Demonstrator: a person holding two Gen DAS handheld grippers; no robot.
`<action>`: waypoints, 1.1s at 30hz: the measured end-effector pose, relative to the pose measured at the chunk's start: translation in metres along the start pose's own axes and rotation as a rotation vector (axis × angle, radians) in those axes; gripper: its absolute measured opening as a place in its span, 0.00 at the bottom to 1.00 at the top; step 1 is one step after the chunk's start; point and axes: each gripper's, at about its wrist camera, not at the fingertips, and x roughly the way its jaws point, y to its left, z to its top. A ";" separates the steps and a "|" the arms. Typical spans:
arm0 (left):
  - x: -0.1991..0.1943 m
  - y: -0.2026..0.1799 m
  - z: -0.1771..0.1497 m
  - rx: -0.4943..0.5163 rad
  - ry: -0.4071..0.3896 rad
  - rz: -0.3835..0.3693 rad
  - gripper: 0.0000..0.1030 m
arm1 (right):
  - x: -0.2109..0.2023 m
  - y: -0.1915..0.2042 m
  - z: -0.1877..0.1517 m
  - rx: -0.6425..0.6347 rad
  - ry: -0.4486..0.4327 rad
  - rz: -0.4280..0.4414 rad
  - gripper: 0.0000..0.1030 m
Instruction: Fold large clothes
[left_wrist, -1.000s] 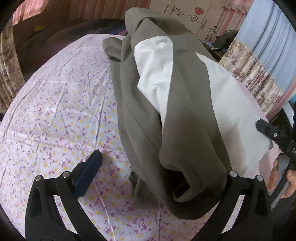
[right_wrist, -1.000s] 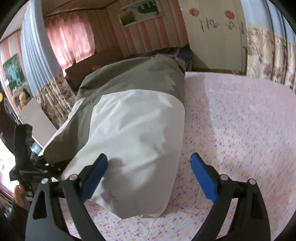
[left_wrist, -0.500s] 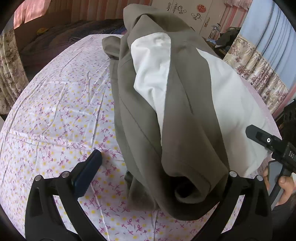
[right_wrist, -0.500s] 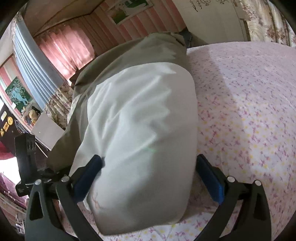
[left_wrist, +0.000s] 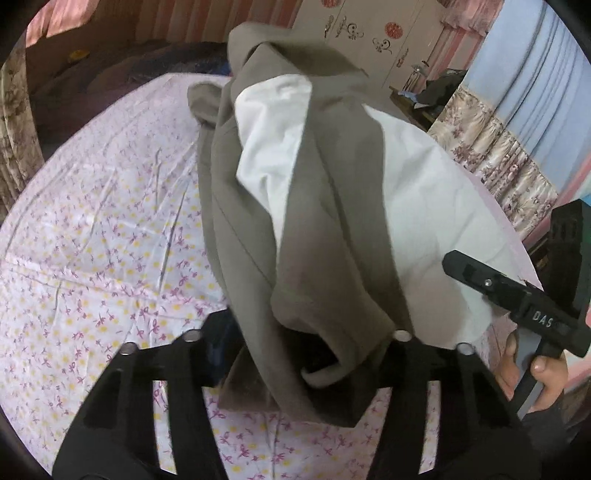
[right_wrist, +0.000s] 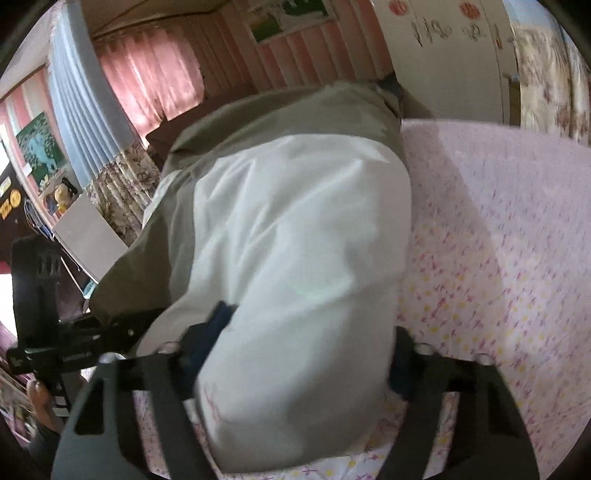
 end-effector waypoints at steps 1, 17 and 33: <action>-0.002 -0.002 0.000 0.005 -0.006 0.004 0.42 | -0.002 0.002 0.001 -0.011 -0.009 0.004 0.56; -0.010 -0.093 0.034 0.081 -0.141 0.089 0.24 | -0.056 0.003 0.036 -0.259 -0.218 -0.128 0.36; 0.043 -0.221 0.007 0.299 -0.074 -0.088 0.48 | -0.137 -0.139 -0.012 0.034 -0.149 -0.300 0.49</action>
